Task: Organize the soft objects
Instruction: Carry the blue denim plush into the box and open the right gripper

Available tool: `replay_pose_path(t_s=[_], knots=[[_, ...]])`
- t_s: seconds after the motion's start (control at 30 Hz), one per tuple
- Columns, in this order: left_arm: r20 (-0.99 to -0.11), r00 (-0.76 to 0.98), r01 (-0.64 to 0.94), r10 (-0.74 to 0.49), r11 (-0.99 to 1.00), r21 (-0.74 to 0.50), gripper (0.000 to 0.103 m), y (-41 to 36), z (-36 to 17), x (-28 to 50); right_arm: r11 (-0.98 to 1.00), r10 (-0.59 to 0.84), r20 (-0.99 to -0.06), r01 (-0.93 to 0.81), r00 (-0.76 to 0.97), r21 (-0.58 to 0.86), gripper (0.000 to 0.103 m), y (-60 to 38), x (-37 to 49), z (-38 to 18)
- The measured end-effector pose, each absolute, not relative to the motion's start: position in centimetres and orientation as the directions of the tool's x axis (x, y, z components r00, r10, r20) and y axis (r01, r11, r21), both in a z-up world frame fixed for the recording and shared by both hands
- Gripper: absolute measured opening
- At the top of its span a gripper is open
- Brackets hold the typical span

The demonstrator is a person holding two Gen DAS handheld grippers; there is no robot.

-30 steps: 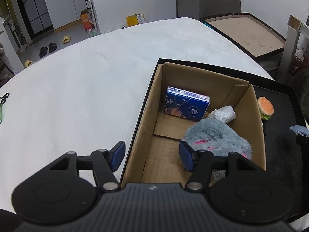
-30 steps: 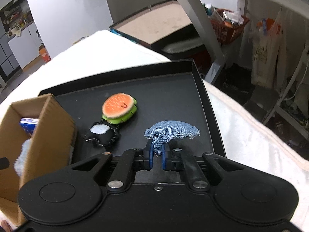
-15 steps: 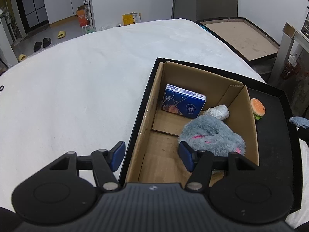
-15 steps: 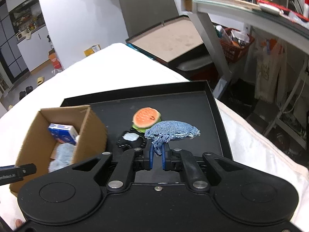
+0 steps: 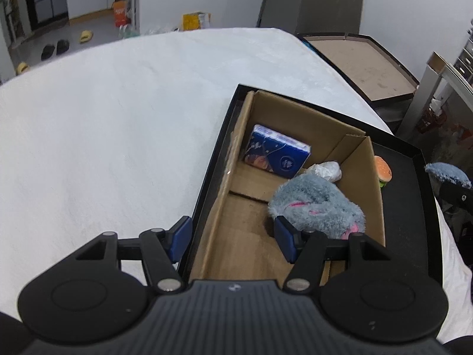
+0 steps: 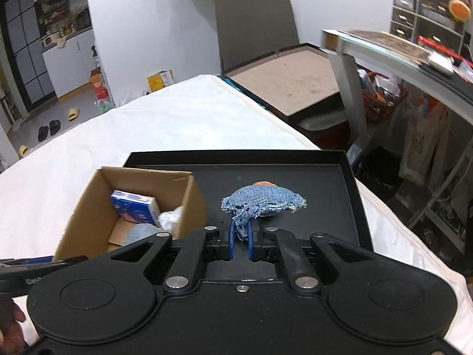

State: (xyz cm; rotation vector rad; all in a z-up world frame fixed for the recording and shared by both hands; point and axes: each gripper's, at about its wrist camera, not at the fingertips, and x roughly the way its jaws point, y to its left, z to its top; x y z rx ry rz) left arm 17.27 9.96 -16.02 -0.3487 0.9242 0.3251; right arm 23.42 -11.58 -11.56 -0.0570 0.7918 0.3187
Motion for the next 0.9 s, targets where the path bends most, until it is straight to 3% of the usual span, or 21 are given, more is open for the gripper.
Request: replay_pose_path(t_s=[0.27,0.5,0.77,0.87,0.9], knots=[[-0.824,0.562,-0.42,0.073,0.883,-0.209,0.055,11.1,-16.6,16.6,0.931,0.288,-0.695,-0.363,0.658,0.042,0.009,-7.6,22.2,-10.4],[-0.827,0.561,-0.423,0.041,0.873,-0.244,0.026,11.8,-17.0,16.3,0.915,0.304,-0.693,-0.402,0.654,0.022,0.009,-4.8,21.8,-9.8],[-0.827,0.561,-0.439,0.047,0.863,-0.249,0.015,12.5,-17.1,15.9,0.89,0.351,-0.688,-0.455,0.635,0.034,0.01,-2.2,21.3,-9.5],[-0.826,0.562,-0.439,0.041,0.861,-0.257,0.015,12.6,-17.1,15.8,0.866,0.386,-0.69,-0.499,0.612,0.041,0.02,-1.2,21.0,-9.4],[-0.826,0.562,-0.44,0.039,0.86,-0.258,0.015,12.7,-17.1,15.8,0.864,0.384,-0.697,-0.502,0.606,0.04,0.034,-1.0,21.0,-9.5]])
